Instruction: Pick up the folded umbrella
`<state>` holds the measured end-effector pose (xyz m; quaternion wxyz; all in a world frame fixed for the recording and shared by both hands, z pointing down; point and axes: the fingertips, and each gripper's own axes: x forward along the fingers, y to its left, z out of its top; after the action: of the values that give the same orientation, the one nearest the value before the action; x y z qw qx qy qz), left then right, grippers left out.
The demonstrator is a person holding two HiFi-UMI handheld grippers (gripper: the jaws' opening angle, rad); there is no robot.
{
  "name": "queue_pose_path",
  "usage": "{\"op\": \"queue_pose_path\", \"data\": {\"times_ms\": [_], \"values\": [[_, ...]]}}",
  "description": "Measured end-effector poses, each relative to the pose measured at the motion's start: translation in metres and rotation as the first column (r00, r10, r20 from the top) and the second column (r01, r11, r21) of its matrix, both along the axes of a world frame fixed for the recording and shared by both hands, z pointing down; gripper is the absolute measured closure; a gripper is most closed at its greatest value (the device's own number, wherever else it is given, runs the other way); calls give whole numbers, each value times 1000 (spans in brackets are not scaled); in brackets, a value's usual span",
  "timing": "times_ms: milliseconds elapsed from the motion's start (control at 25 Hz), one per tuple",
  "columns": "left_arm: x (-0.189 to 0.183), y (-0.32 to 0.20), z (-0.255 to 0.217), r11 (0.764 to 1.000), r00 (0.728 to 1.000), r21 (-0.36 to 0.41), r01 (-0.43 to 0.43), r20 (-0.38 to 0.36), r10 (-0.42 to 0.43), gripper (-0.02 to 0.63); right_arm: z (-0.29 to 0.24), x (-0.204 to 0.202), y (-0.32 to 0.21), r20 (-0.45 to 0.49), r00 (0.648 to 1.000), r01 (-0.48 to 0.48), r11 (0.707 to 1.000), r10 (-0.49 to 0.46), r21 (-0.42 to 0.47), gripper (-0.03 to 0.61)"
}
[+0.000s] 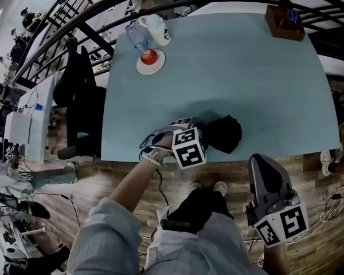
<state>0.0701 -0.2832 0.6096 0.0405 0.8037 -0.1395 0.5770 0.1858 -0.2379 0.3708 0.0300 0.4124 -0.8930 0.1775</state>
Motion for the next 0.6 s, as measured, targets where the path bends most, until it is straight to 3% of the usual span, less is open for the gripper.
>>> {"op": "queue_pose_path", "data": {"times_ms": [360, 600], "values": [[1, -1, 37, 995, 987, -43, -92, 130, 97, 336, 0, 5, 1, 13, 999, -32, 999, 32, -7, 578], [5, -5, 51, 994, 986, -64, -86, 136, 94, 336, 4, 8, 2, 13, 998, -63, 998, 63, -14, 578]]}}
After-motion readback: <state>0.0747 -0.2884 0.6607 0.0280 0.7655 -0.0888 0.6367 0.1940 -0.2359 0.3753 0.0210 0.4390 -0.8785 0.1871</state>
